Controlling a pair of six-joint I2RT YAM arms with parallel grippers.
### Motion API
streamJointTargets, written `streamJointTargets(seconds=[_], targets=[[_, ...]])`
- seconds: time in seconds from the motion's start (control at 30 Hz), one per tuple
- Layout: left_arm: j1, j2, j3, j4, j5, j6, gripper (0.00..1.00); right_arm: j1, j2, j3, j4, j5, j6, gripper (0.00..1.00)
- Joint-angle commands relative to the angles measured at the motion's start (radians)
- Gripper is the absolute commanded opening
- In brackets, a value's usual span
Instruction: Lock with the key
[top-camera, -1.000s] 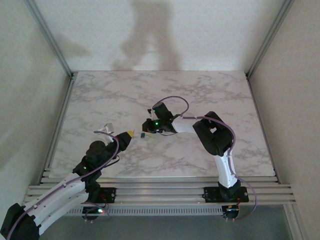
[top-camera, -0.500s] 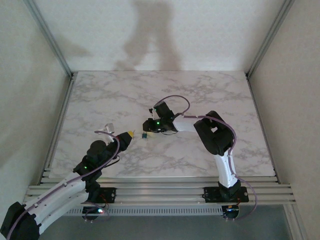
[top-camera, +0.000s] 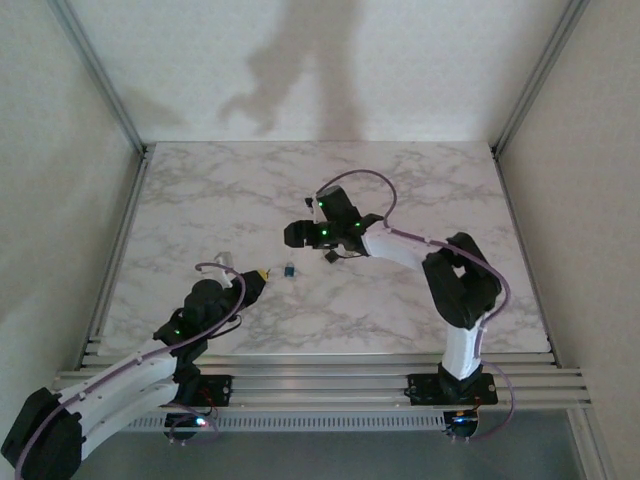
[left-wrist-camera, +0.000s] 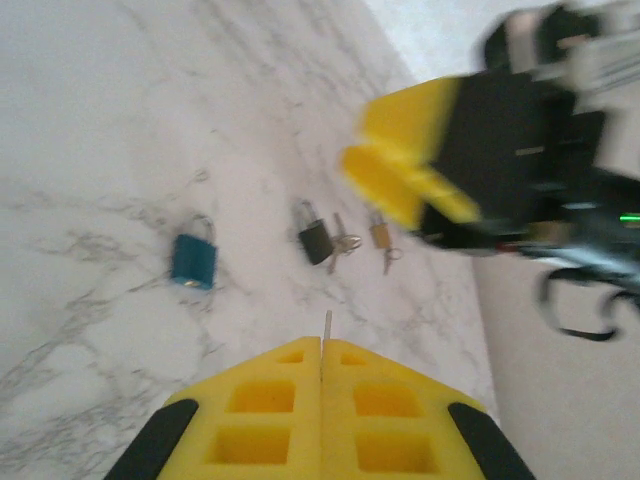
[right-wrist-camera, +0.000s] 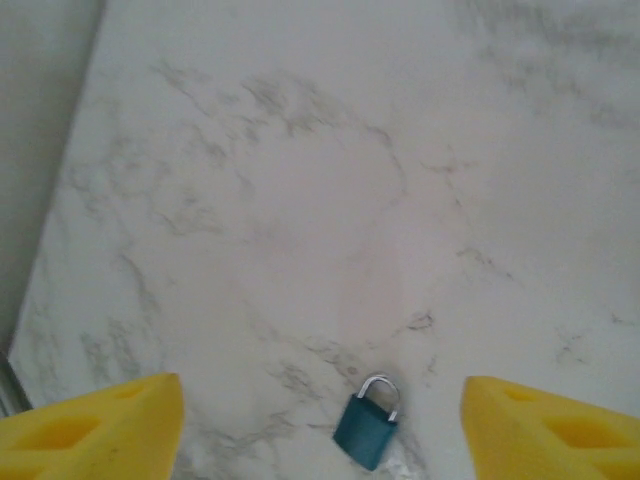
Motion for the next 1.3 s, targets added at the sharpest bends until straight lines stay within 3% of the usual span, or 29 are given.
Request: streamJointTargets(seconds=[0.0, 0.23, 0.3, 0.77, 1.27], targets=[[0.011, 0.067, -0.024, 0.006, -0.027, -0.031, 0.00, -0.002, -0.088, -0.026, -0.040, 0.026, -0.023, 0.79], [0.012, 0.273, 0.011, 0.111, -0.020, -0.029, 0.00, 0.009, -0.257, -0.097, -0.107, 0.098, -0.070, 0.90], [0.012, 0.328, 0.028, 0.129, -0.021, -0.028, 0.00, 0.013, -0.309, -0.130, -0.114, 0.116, -0.084, 0.99], [0.011, 0.649, 0.165, 0.240, -0.030, 0.003, 0.00, 0.049, -0.647, -0.336, -0.232, 0.220, -0.134, 0.99], [0.024, 0.800, 0.284, 0.192, -0.063, 0.027, 0.00, 0.052, -0.907, -0.466, -0.364, 0.300, -0.138, 0.99]])
